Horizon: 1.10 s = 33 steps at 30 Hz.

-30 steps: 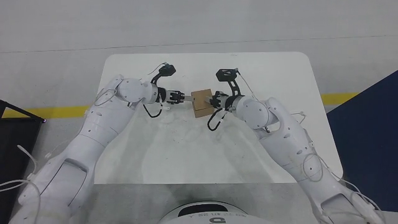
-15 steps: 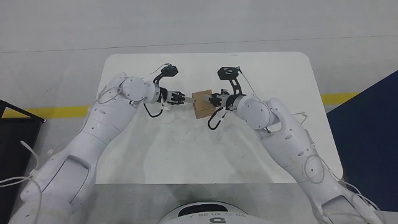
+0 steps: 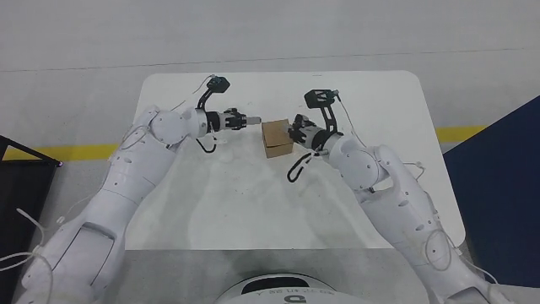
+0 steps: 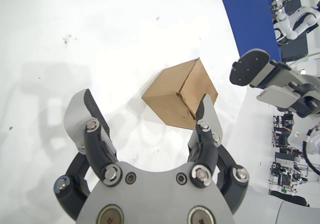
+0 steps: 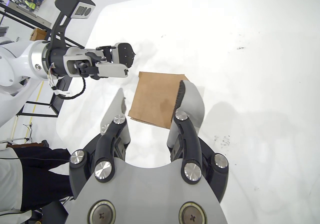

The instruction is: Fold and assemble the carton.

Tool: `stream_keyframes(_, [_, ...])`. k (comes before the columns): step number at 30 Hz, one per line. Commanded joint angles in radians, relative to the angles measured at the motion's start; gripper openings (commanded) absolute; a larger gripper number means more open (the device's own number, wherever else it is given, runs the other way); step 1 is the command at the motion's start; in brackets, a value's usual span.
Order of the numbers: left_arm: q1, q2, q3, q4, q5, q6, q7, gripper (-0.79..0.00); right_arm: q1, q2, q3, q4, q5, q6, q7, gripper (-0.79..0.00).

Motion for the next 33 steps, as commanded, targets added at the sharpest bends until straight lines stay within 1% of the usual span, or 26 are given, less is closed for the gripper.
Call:
stream_keyframes(1, [0.033,0.008,-0.03,-0.014,-0.01,-0.036,0.054,0.0,-0.001,-0.002,-0.005,0.016,0.005,-0.012,-0.019,-0.785])
stream_keyframes(3, [0.065,0.015,-0.058,-0.026,-0.027,-0.085,0.103,0.0,0.006,-0.006,-0.014,0.043,0.024,-0.024,-0.033,-0.785])
stream_keyframes(6, [0.099,0.023,-0.087,-0.031,-0.038,-0.137,0.145,0.0,0.032,-0.012,-0.033,0.089,0.037,-0.029,-0.028,-0.785])
stream_keyframes(11, [0.114,0.025,-0.098,-0.011,-0.072,-0.207,0.153,0.0,0.069,-0.021,-0.064,0.135,0.039,-0.015,0.002,-0.785])
stream_keyframes(17, [0.092,0.016,-0.088,0.032,-0.102,-0.26,0.159,0.0,0.094,-0.027,-0.082,0.152,0.026,0.024,0.032,-0.785])
stream_keyframes(23, [0.056,0.003,-0.066,0.077,-0.128,-0.304,0.157,0.0,0.074,-0.026,-0.078,0.108,0.009,0.031,0.023,-0.785])
stream_keyframes(29, [0.013,-0.023,-0.015,0.145,-0.171,-0.351,0.147,0.0,0.076,-0.028,-0.082,0.129,0.007,0.036,0.033,-0.785])
stream_keyframes(33, [-0.022,-0.048,0.027,0.186,-0.212,-0.388,0.142,0.0,0.04,-0.024,-0.061,0.062,0.011,0.017,0.003,-0.785])
